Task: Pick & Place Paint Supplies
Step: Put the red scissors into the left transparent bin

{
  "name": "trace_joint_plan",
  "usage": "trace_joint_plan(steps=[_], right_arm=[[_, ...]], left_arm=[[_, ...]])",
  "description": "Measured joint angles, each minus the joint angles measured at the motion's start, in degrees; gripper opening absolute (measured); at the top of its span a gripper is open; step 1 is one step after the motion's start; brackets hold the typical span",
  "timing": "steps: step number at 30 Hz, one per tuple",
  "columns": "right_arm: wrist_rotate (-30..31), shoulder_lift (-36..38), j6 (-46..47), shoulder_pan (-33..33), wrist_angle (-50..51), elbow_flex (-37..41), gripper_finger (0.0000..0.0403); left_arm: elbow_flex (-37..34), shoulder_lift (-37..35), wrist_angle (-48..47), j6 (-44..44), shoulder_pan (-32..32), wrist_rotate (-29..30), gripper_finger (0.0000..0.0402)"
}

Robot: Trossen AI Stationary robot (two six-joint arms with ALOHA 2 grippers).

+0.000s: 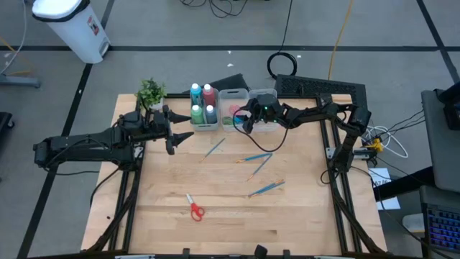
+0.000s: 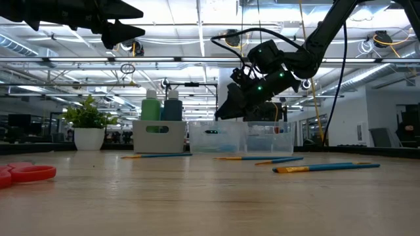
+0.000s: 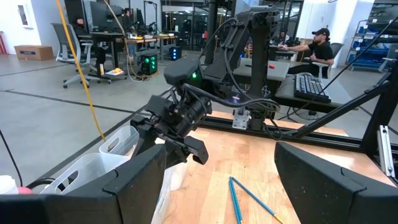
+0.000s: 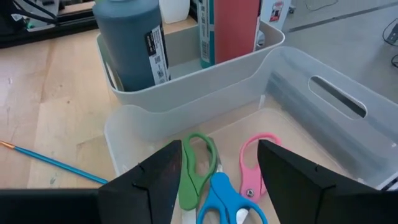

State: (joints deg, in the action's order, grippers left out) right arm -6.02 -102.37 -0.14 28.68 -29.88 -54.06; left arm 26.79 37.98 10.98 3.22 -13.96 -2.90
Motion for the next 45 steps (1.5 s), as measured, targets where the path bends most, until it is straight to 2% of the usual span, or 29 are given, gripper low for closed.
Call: trace_joint_plan(steps=[15, 18, 25, 27, 31, 34, 40, 45], right_arm=[[-0.55, 0.1, -0.54, -4.37, -7.19, -0.08, 0.0223], [-5.52, 0.76, -0.36, -4.48, -7.28, -0.1, 0.0231], [-26.25, 0.74, 1.76, -5.78, -10.05, -0.2, 0.0232], [-28.53, 0.74, 1.77, -6.4, -10.67, -0.2, 0.023], [-28.74, 0.74, 1.61, -7.08, -12.19, -0.17, 0.0227], [-28.71, 0.74, 1.55, -7.06, -11.91, -0.17, 0.0228], [-28.63, 0.74, 2.08, -7.03, -11.92, -0.13, 0.0225], [-28.63, 0.74, 1.95, -7.03, -11.9, -0.13, 0.0226]], left_arm=[[0.0, 0.0, 0.02, 0.42, 0.0, -0.02, 0.0306], [0.0, 0.0, 0.02, 1.38, 0.0, -0.02, 0.0306], [0.0, 0.0, 0.04, 1.92, 0.0, -0.02, 0.0306], [0.0, -0.01, 0.04, 2.8, 0.0, -0.03, 0.0306], [0.0, 0.01, -0.29, 6.44, 0.0, -0.23, 0.0306], [0.04, 1.23, -0.78, 7.45, 0.0, -4.15, 0.0306], [0.07, 7.76, -0.86, 7.78, 3.77, -18.32, 0.0306], [0.07, 16.93, -0.26, 4.36, 12.11, -19.56, 0.0306]])
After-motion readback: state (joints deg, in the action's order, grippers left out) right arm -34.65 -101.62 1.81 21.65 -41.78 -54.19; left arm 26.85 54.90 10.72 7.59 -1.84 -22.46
